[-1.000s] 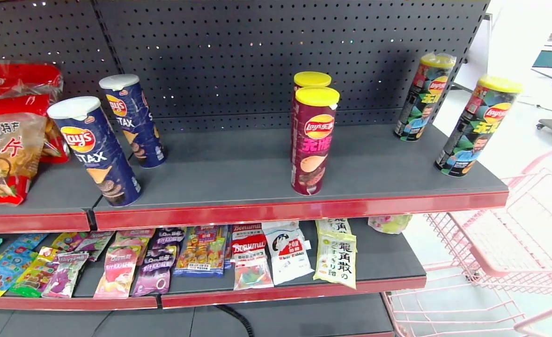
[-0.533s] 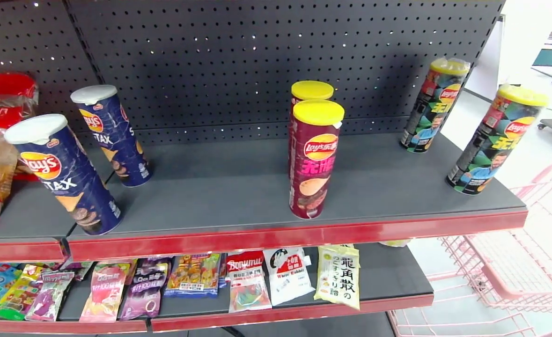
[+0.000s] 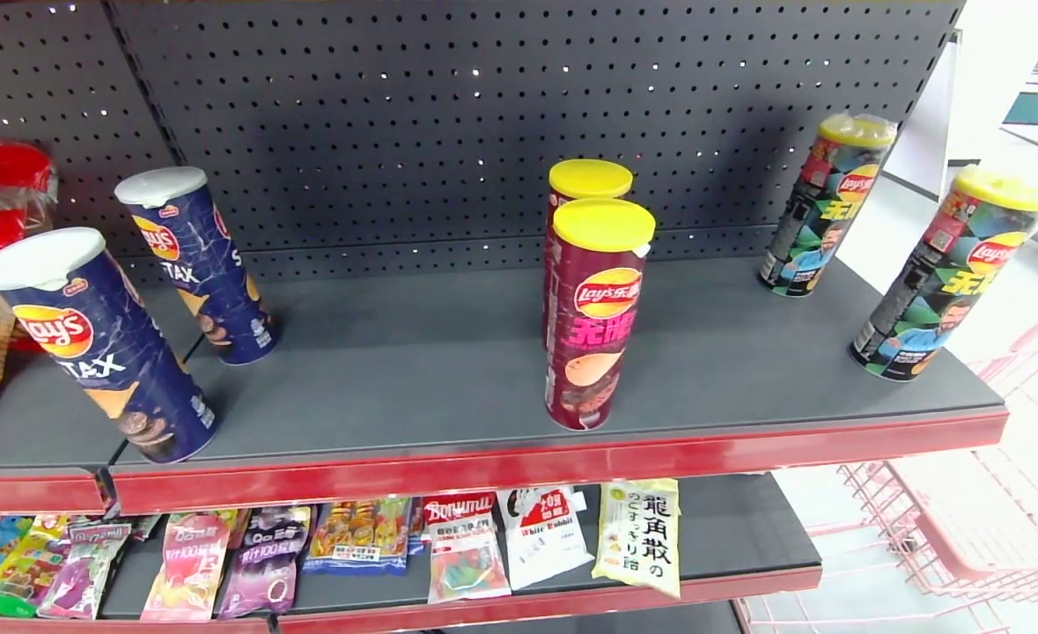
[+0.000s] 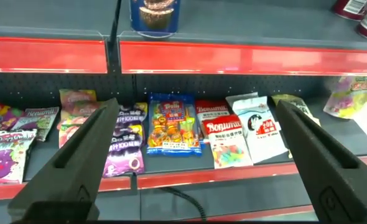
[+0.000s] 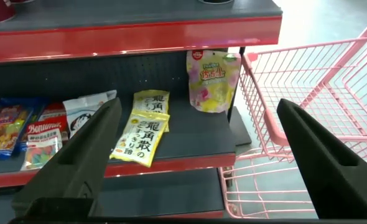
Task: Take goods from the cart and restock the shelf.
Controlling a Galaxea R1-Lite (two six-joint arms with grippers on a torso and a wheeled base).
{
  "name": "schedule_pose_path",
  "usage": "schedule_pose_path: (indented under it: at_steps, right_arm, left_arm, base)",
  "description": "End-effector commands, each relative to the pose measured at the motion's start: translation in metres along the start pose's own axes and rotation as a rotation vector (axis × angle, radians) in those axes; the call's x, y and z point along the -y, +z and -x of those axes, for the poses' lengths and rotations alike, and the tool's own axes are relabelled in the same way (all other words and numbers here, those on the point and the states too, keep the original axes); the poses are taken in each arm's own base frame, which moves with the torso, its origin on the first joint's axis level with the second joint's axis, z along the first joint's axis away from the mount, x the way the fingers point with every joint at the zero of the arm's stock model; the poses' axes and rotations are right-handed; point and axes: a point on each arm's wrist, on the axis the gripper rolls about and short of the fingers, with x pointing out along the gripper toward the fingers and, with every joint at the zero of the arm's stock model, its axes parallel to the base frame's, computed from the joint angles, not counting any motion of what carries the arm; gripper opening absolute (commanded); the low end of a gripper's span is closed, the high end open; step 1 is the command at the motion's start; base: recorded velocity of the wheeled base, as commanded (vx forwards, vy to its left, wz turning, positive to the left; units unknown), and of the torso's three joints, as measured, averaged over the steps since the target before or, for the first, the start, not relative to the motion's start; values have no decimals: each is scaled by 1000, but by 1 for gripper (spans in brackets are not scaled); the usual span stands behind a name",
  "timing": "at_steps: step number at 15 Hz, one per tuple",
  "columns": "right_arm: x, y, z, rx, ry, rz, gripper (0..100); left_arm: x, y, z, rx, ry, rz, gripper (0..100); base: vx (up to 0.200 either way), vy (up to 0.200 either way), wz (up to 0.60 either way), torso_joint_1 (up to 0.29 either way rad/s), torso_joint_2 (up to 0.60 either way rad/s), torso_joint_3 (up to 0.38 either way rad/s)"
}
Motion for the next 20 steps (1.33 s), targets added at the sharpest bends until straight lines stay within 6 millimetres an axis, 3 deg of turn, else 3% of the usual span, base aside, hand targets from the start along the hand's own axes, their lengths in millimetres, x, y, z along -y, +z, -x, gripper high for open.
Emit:
schedule_pose_path:
  at_steps: [1,12,15,20]
  right_arm:
    - [0,0,0,0,2,0,100]
    - [0,0,0,0,0,0,100]
    - [0,0,0,0,2,0,100]
    - [0,0,0,0,0,0,100]
  left_arm:
    - [0,0,0,0,0,0,100]
    - [0,0,0,-1,0,0,100]
    - [0,0,0,-1,0,0,100]
    - [0,0,0,-1,0,2,100]
  base:
    - [200,0,0,7,7,7]
    - [18,0,0,0,0,0]
    - [0,-200,0,2,1,1]
    - [0,0,0,0,0,0]
